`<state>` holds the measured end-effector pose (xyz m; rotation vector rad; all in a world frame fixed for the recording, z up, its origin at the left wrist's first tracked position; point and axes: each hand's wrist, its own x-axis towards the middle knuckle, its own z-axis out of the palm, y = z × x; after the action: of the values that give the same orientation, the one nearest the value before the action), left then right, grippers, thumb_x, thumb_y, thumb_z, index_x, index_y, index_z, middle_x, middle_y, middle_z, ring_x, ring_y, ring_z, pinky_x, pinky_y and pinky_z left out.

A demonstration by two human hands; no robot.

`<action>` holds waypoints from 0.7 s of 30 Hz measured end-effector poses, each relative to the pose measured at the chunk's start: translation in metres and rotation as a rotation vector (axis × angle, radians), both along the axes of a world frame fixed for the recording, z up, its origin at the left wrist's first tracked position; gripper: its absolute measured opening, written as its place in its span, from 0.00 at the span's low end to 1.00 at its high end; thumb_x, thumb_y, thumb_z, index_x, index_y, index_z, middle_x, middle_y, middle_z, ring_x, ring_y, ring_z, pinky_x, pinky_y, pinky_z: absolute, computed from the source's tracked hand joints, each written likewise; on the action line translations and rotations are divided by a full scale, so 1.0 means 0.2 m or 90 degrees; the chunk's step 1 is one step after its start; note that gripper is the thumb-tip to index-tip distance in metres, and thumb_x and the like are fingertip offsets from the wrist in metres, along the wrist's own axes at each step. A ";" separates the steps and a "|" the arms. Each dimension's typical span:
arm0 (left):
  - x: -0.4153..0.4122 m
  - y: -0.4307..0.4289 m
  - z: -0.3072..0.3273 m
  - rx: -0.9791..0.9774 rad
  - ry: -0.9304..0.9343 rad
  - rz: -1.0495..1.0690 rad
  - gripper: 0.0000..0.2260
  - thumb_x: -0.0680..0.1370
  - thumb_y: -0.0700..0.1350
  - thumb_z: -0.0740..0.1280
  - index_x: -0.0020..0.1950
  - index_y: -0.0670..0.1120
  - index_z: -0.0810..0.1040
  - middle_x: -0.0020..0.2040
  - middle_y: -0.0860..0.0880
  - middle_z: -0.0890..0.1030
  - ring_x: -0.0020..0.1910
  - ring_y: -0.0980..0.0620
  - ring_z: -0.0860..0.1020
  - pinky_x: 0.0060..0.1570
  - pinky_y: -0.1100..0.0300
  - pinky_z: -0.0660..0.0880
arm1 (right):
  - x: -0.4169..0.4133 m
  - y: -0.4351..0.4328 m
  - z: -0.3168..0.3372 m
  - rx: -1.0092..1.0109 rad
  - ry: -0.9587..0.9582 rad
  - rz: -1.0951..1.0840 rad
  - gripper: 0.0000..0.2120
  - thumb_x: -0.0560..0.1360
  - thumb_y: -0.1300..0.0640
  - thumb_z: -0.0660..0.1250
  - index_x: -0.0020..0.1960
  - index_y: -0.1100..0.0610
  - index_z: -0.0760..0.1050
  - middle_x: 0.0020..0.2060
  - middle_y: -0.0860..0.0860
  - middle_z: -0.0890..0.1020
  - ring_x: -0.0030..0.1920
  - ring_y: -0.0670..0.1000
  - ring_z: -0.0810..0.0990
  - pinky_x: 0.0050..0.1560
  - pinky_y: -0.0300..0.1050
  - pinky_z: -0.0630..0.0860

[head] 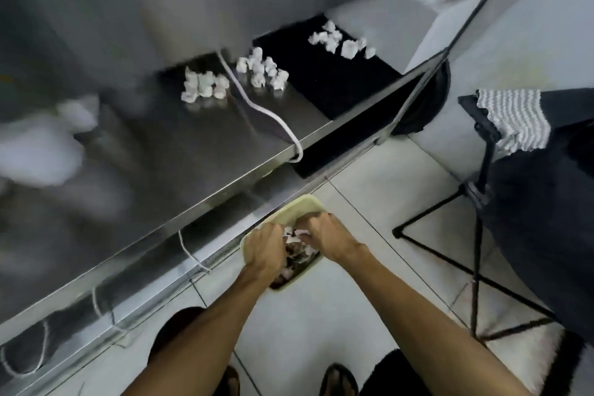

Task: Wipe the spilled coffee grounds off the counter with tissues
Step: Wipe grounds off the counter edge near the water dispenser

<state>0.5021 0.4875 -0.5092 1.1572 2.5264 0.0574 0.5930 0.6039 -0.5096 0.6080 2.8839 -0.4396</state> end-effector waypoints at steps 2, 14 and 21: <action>-0.01 0.02 -0.23 -0.076 0.015 -0.046 0.06 0.75 0.43 0.68 0.50 0.46 0.82 0.48 0.48 0.83 0.48 0.47 0.82 0.44 0.55 0.77 | -0.01 0.02 -0.25 0.007 -0.024 -0.023 0.11 0.76 0.54 0.67 0.58 0.54 0.80 0.51 0.53 0.84 0.50 0.55 0.82 0.49 0.46 0.78; 0.01 0.03 -0.46 0.014 -0.062 -0.047 0.08 0.80 0.43 0.61 0.53 0.43 0.80 0.50 0.44 0.81 0.50 0.43 0.80 0.50 0.49 0.77 | 0.02 0.01 -0.41 -0.024 -0.026 -0.187 0.07 0.76 0.55 0.68 0.46 0.57 0.82 0.39 0.53 0.84 0.39 0.54 0.82 0.41 0.47 0.80; 0.10 -0.02 0.46 0.127 -0.027 -0.016 0.12 0.83 0.50 0.56 0.59 0.48 0.75 0.58 0.49 0.74 0.50 0.45 0.79 0.44 0.50 0.74 | 0.10 -0.08 0.43 -0.058 0.096 -0.242 0.07 0.71 0.61 0.65 0.34 0.55 0.74 0.34 0.50 0.78 0.35 0.54 0.76 0.37 0.51 0.77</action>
<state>0.5219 0.4834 -0.4171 1.2470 2.5137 0.3310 0.6121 0.5872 -0.4242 1.1591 2.8636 -0.6888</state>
